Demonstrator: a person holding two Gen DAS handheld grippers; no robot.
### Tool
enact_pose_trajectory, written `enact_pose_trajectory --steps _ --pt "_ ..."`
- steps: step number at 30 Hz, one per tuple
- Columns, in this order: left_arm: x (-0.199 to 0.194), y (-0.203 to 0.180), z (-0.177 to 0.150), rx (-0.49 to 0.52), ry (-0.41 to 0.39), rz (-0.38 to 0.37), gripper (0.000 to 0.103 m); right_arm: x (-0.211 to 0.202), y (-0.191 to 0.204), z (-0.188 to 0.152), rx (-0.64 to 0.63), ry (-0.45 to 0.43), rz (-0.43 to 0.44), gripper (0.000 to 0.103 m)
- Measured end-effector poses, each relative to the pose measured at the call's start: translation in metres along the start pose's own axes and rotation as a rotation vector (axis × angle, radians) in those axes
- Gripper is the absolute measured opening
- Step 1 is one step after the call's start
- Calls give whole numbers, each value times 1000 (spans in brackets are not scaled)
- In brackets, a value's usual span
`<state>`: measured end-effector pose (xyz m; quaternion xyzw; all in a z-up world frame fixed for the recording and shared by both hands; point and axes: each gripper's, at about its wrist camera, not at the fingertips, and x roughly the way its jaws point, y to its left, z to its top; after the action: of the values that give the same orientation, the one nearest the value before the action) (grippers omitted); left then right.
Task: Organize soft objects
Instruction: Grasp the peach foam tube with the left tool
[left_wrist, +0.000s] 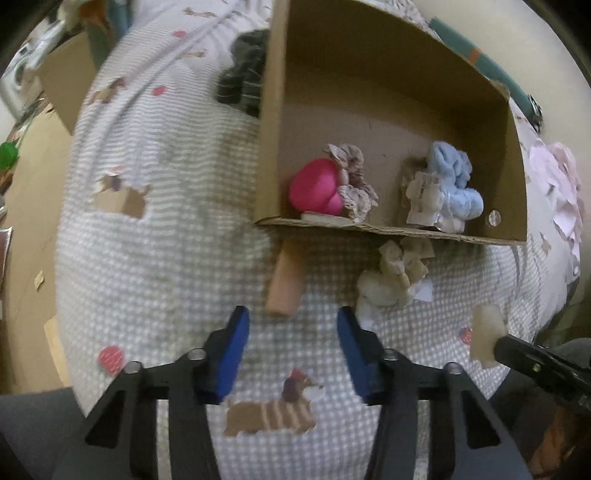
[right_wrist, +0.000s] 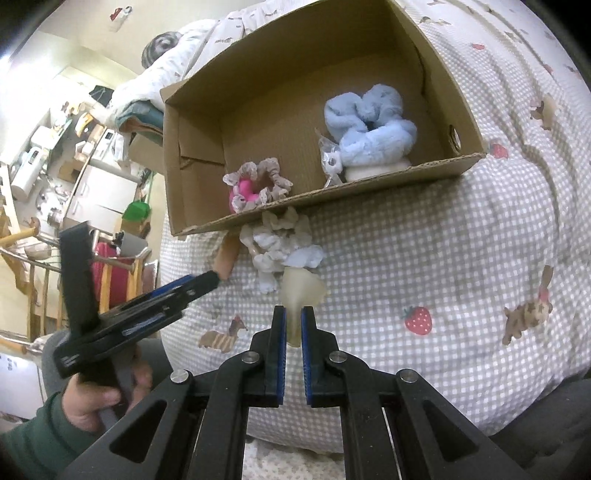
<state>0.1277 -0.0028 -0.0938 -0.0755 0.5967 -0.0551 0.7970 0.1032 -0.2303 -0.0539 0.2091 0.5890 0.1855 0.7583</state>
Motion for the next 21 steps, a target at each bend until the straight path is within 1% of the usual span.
enact_pose_trajectory --steps 1,2,4,5,7,9,10,15,21 --pt "4 -3 3 13 -2 -10 32 1 0 0 3 -1 8 9" --pt "5 -4 5 23 -6 -8 29 2 0 1 4 -4 13 9" --pt "10 -6 8 35 -12 15 28 2 1 1 3 -5 19 9" --pt "14 -5 11 31 -6 14 27 2 1 1 2 -2 20 9" --pt "20 -4 13 18 13 16 11 4 2 0 -2 5 20 9" --pt "25 -1 14 7 40 -1 9 7 4 1 -2 9 27 9" --pt "24 -1 13 6 40 5 6 7 5 2 -2 7 32 9" --pt "11 10 9 -42 17 11 4 8 7 4 -7 1 43 9" --pt "-10 9 -4 -39 -6 19 4 8 9 3 -14 -9 40 9"
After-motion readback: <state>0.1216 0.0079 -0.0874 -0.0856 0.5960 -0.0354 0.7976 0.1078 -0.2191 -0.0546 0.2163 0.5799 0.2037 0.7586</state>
